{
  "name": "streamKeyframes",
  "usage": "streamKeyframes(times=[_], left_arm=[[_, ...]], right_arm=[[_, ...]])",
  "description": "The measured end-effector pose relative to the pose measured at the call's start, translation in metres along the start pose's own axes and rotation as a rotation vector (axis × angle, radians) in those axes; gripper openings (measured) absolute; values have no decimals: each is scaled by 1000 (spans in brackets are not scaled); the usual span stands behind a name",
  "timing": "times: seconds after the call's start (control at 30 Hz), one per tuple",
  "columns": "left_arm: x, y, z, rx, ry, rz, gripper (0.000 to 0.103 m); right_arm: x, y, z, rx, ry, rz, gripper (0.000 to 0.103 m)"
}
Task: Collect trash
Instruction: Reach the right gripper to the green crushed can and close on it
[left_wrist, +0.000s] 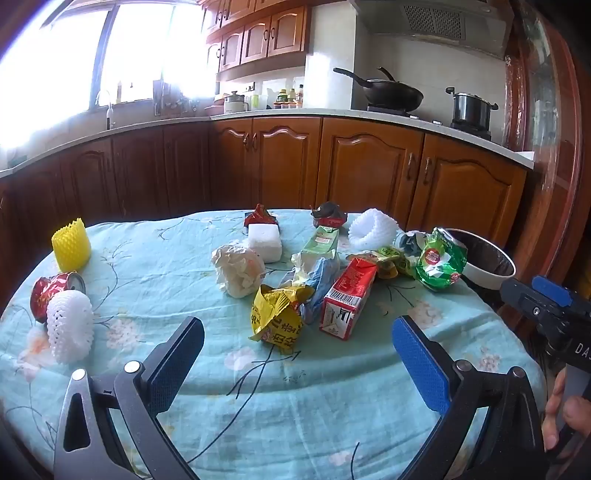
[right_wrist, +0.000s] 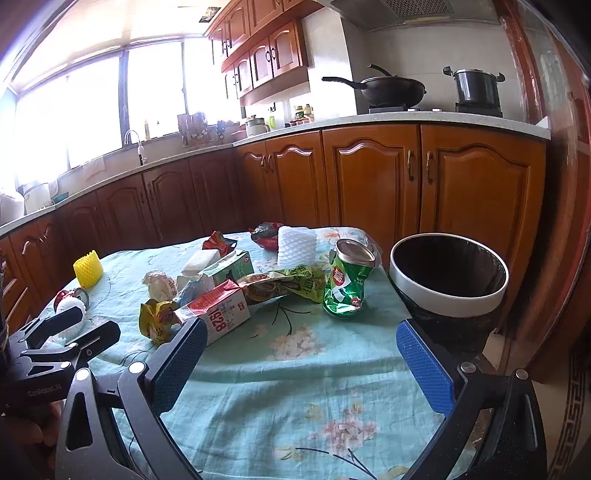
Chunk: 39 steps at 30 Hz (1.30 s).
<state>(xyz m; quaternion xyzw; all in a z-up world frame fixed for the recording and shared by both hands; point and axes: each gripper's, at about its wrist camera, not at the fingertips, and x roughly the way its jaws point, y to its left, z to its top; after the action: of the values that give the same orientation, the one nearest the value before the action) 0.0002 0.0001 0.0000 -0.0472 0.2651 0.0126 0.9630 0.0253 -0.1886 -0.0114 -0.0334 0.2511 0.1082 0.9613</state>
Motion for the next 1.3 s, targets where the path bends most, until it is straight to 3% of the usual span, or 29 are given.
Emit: streamKeyframes(times=[0.5,0.97,1.3], left_arm=[[5,1,1,-13,13,0,102],[29,13,1,-80,54,-17,91],[66,19,11,-124,91,-30,77]], right_arm=[[6,0,0,3,11,13,103],[22,-6,4,23,52,25,101],[50,-31,8,64,120,-8,78]])
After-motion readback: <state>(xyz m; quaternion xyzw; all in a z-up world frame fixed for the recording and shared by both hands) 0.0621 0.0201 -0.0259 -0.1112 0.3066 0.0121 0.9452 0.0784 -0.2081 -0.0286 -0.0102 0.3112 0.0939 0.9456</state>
